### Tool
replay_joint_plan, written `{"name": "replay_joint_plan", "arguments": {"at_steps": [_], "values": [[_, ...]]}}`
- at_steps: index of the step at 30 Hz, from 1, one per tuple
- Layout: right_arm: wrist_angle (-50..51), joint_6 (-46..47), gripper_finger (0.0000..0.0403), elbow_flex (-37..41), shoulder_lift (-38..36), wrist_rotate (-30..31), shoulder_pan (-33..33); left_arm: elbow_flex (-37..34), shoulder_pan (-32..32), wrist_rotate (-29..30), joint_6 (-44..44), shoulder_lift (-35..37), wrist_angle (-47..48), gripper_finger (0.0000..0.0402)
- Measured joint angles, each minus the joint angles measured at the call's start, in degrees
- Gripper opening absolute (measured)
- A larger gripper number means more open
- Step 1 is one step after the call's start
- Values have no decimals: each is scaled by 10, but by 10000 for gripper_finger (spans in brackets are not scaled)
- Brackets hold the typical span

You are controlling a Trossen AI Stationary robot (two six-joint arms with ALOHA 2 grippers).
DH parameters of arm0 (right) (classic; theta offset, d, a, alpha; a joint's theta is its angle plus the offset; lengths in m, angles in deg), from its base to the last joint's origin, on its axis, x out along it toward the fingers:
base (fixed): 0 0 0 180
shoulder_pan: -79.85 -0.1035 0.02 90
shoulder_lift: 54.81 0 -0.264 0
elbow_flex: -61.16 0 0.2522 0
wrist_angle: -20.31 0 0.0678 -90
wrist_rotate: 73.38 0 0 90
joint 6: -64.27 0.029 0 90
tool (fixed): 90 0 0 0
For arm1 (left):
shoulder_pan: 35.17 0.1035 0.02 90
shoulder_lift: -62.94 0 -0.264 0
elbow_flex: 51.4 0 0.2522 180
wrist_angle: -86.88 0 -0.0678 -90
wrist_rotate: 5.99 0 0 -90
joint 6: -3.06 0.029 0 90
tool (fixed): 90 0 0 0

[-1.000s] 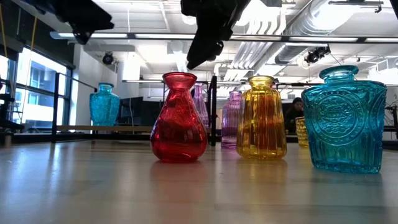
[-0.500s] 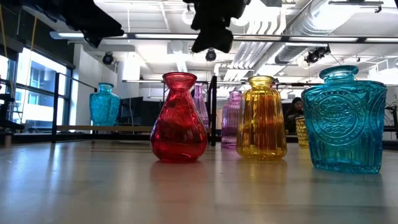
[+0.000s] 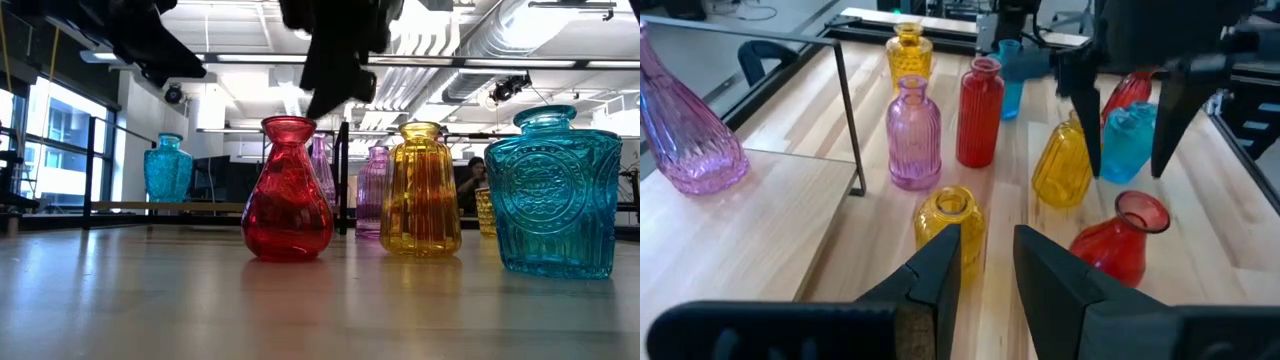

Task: Sort vases onto shelf
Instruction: Put the middle left red vase on the shelf

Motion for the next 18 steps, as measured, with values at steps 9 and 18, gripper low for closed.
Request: {"name": "replay_joint_plan", "arguments": {"at_steps": [9, 18], "values": [[-5, -11, 179, 1, 18, 13, 1, 0, 0, 1, 5, -7, 0, 85], [-31, -1, 179, 0, 47, -20, 1, 0, 0, 1, 10, -7, 0, 85]]}}
